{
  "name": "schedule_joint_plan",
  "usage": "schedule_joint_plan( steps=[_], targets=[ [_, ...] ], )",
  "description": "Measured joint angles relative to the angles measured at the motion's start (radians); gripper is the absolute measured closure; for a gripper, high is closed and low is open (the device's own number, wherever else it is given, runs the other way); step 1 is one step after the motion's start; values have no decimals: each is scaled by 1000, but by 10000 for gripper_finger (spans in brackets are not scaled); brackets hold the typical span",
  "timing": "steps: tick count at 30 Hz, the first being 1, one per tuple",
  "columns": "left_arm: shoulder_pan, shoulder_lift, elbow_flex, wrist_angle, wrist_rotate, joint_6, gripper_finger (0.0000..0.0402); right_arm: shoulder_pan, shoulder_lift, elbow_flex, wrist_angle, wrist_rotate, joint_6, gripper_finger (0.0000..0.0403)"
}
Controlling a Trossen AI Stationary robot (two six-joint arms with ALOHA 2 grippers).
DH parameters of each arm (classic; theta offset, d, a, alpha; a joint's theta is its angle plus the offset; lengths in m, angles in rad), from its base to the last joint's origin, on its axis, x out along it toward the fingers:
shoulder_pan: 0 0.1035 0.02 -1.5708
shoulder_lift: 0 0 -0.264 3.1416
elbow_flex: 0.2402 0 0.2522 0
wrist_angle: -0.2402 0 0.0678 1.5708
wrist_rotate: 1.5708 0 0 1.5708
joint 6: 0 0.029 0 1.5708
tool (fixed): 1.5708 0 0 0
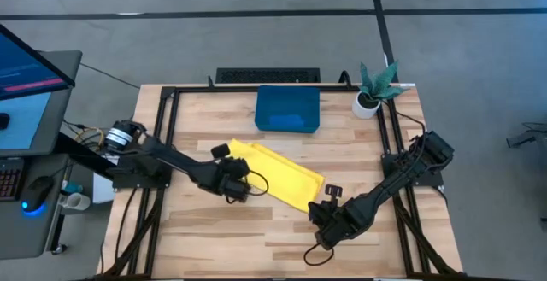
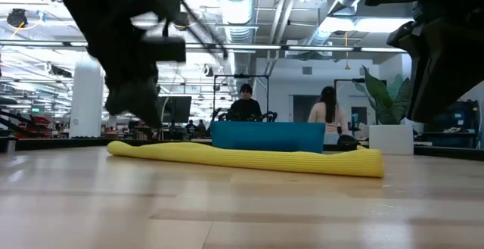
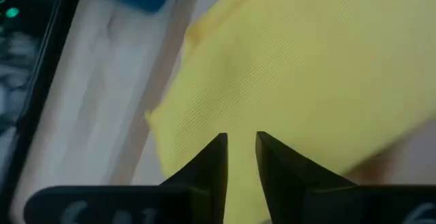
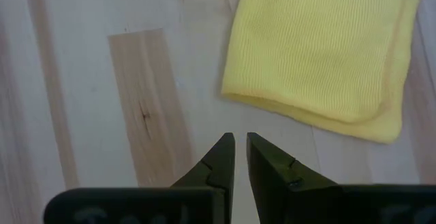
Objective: Roll microfiber towels into tight, uniform cylinder then place into a basket
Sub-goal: Roll the yellow microfiber cloth
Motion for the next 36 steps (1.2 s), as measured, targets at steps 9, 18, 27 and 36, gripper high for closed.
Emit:
schedule_joint_plan(
  steps=[9, 18, 27, 36],
  targets=[
    [-102, 23, 2, 403, 116, 228, 340, 0, 0, 0, 4, 0, 0, 340],
    [-86, 181, 4, 891, 152, 432, 340, 0, 0, 0, 12, 0, 0, 340],
    [-33, 218, 3, 896, 301, 432, 340, 0, 0, 0, 19, 0, -1, 340],
    [-32, 207, 13, 690, 519, 442, 340, 0, 0, 0, 20, 1, -2, 340]
  ],
)
